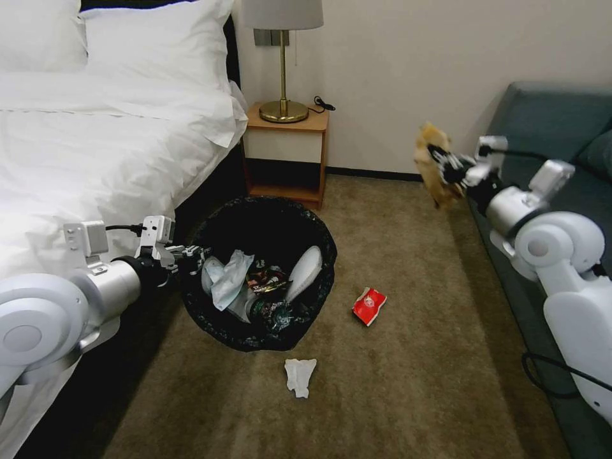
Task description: Pick up the trash bin, then pick up the garbage on the floor and place it into the trash bin.
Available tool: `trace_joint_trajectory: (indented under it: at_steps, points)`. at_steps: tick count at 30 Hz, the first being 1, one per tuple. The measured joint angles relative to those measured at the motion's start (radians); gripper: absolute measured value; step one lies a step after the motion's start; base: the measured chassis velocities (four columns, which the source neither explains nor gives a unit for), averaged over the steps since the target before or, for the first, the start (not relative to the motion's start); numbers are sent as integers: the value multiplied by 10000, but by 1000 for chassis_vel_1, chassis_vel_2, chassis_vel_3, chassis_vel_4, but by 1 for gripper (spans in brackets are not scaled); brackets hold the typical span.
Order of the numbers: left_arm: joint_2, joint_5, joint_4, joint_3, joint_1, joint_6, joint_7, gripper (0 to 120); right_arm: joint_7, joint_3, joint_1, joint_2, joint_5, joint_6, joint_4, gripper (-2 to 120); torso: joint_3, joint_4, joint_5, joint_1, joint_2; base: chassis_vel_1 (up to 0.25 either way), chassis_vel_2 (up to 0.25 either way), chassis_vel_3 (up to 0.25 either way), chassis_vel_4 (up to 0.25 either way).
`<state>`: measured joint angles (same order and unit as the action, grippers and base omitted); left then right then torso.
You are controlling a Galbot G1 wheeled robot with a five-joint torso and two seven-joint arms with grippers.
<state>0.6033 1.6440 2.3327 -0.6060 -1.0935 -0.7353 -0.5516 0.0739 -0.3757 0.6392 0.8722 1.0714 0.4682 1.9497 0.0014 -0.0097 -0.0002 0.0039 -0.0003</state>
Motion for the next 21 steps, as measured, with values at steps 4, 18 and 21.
trace_joint_trajectory:
  at_steps: [4, 18, 21]
  points:
    - [48, 13, -32, 130, 144, 0, 21, 1, 599, 853, -507, 133, 52, 202, 565, 0, 0, -1, 2, 0, -1, 0, 0, 0, 0]
    - [223, -61, -54, 251, 233, 0, 111, 1, 654, 3400, -1254, 712, 111, 183, 1338, 0, 0, -1, 1, 0, -1, 0, 0, 0, 0]
    - [278, -93, -99, 321, 304, -1, 146, 1, 623, 4092, -1545, 872, 106, 144, 1363, 0, 0, 0, 1, 0, -1, 0, 0, 0, 0]
